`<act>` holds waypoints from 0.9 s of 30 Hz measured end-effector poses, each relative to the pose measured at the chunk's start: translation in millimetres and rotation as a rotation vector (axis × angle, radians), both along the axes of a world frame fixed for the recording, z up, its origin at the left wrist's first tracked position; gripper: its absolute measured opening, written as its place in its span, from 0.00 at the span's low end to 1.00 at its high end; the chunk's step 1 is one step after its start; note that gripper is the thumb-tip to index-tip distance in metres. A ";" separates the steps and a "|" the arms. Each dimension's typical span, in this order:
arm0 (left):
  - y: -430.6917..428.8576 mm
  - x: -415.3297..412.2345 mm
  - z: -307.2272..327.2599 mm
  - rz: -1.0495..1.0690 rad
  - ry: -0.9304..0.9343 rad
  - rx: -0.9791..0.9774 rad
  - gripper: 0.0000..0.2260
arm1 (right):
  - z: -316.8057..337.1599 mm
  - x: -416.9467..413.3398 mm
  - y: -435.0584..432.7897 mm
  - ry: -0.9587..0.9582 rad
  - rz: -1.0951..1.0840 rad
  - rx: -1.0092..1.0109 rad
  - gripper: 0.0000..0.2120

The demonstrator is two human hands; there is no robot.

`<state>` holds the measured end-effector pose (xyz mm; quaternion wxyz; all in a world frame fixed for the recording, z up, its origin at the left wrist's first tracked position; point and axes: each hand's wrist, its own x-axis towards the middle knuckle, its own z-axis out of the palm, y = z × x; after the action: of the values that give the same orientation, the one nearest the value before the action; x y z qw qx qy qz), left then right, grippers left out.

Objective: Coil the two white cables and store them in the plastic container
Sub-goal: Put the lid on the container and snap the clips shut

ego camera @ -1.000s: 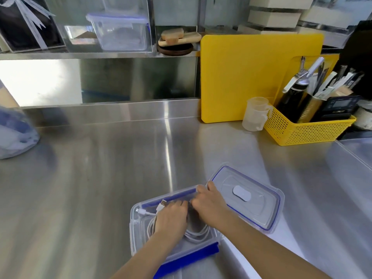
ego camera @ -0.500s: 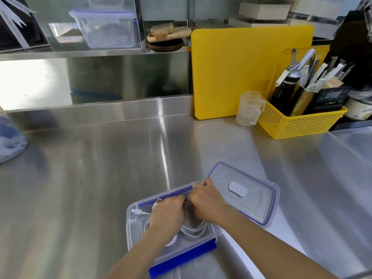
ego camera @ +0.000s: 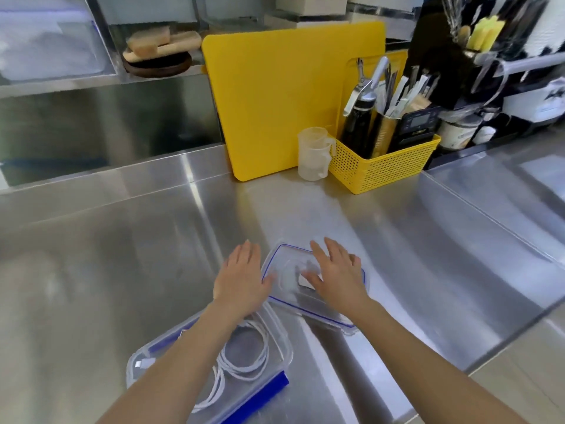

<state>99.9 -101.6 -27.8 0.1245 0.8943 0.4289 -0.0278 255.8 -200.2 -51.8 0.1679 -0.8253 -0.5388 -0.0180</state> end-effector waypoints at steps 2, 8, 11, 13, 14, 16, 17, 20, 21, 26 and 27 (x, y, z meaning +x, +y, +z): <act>4.8 14.5 -9.9 -0.008 0.154 -0.023 0.35 | -8.0 9.9 -13.6 0.091 -0.171 -0.223 0.33; 18.4 42.0 -21.3 0.094 0.342 -0.294 0.26 | -17.8 20.0 -30.5 0.606 -0.553 -0.407 0.40; 17.5 51.0 -9.9 0.134 0.189 -0.384 0.18 | -1.4 20.2 -26.7 1.015 -0.530 -0.090 0.40; 25.3 52.0 1.3 0.292 -0.038 -0.545 0.23 | 13.5 22.7 -21.5 1.177 -0.576 0.164 0.39; 29.9 49.4 7.4 0.407 -0.192 -0.666 0.29 | 18.7 25.3 -17.7 1.236 -0.619 0.276 0.37; 36.0 38.6 23.9 0.642 -0.524 -0.938 0.33 | 34.6 27.2 -8.3 1.443 -0.688 0.468 0.30; 36.7 30.8 36.6 0.713 -0.658 -1.074 0.29 | 44.6 26.0 -3.4 1.580 -0.685 0.545 0.24; 48.9 7.3 56.9 0.786 -1.039 -1.461 0.30 | 68.0 13.8 8.3 1.834 -0.582 0.748 0.19; 50.7 -1.0 59.4 0.758 -1.129 -1.485 0.27 | 72.5 8.4 12.8 1.858 -0.536 0.794 0.20; 48.9 -60.1 70.0 0.710 -1.316 -1.321 0.06 | 86.1 -23.8 24.0 2.018 -0.286 0.652 0.10; 45.0 -75.4 72.4 0.679 -1.311 -1.318 0.04 | 81.5 -27.8 24.9 2.055 -0.229 0.579 0.12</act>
<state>24.5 -56.5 44.6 0.8115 0.3140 0.4076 0.2770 228.0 -175.2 29.7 0.7273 -0.4196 -0.0342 0.5421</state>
